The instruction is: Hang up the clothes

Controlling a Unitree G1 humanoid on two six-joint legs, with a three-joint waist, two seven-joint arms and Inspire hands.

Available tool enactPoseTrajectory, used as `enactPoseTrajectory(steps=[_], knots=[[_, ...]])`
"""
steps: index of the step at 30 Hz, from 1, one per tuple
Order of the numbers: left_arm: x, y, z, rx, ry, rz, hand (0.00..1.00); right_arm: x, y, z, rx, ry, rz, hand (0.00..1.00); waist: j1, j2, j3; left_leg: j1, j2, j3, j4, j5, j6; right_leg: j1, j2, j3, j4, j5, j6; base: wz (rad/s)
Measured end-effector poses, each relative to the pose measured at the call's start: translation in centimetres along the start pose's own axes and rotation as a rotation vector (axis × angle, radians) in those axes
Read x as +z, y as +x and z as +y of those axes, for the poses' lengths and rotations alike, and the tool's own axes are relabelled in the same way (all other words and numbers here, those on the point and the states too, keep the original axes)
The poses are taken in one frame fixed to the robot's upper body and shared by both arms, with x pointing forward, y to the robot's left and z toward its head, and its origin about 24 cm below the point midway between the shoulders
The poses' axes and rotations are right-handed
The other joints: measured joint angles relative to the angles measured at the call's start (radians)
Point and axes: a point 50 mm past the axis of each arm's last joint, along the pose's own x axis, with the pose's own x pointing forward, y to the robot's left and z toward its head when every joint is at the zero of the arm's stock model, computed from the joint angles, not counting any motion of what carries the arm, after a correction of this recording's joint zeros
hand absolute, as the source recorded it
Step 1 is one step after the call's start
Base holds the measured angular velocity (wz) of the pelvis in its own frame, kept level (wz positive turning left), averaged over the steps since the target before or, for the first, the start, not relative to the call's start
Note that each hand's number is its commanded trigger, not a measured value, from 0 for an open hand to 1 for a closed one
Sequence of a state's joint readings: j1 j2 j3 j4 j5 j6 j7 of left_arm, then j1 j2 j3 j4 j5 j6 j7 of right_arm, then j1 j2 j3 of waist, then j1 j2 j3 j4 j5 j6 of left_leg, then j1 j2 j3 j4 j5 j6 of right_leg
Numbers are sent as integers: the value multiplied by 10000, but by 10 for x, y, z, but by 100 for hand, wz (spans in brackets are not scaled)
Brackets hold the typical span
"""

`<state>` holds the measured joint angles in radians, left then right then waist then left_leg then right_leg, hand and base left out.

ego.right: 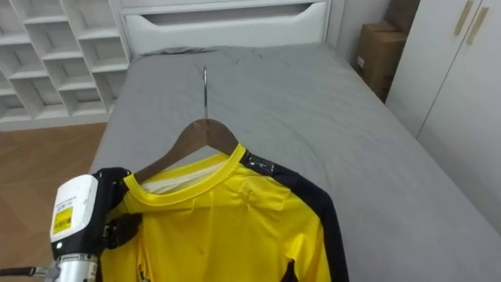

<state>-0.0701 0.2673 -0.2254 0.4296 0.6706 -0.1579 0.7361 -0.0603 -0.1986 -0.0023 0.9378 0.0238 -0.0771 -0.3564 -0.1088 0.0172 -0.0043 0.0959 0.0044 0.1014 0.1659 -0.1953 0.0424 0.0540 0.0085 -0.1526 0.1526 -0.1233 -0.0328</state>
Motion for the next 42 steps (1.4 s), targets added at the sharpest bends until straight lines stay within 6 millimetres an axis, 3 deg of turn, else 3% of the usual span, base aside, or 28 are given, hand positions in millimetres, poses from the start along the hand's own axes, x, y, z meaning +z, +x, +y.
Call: enactPoseTrajectory(steps=[2, 9, 12, 15, 20, 25, 42], knots=[[0, 0, 0, -25, 4, 2, 100, 14, 0, 0, -164, -520, -806, 0, 81, -73, -38, 53, 13, 12, -10, -1, -1, 47, -19, 18, 2, 0, 0, 0], [2, 2, 0, -223, -71, -23, 100, 74, -12, 8, -560, -1561, -4083, 0, 298, -65, -27, 52, 0, 59, 24, -2, 0, 23, -41, 112, 92, 17, -6, -3], [3, 2, 0, -324, -109, -61, 100, 87, -18, 15, -397, -1815, -4911, 0, 375, -5, 27, 99, -2, 47, 15, -6, 2, 41, -27, 103, 165, 16, -6, 0], [9, 6, 2, -360, -172, -308, 100, 101, -25, 18, -370, -2022, -5736, 0, 421, 88, 132, 85, -20, 28, 10, -8, 4, 45, -24, 103, 155, 12, -2, 0], [21, 11, 9, -120, 7, -952, 100, 124, -37, 20, -689, -2898, -7233, 0, 632, 99, 147, 5, -10, 12, 38, -4, 2, -10, 22, 123, 141, 8, -4, 0], [21, 12, 9, -105, 217, -873, 100, 131, -43, 27, -661, -3722, -7969, 0, 655, 97, 146, 5, -8, -5, 32, -5, 2, -12, 2, 115, 141, -2, 6, 0], [20, 12, 8, -328, 341, -719, 100, 140, -49, 26, -638, -3618, -8397, 0, 652, 19, 135, -63, -18, -65, 60, -5, 2, -45, -37, 137, 162, -23, 12, 1]])
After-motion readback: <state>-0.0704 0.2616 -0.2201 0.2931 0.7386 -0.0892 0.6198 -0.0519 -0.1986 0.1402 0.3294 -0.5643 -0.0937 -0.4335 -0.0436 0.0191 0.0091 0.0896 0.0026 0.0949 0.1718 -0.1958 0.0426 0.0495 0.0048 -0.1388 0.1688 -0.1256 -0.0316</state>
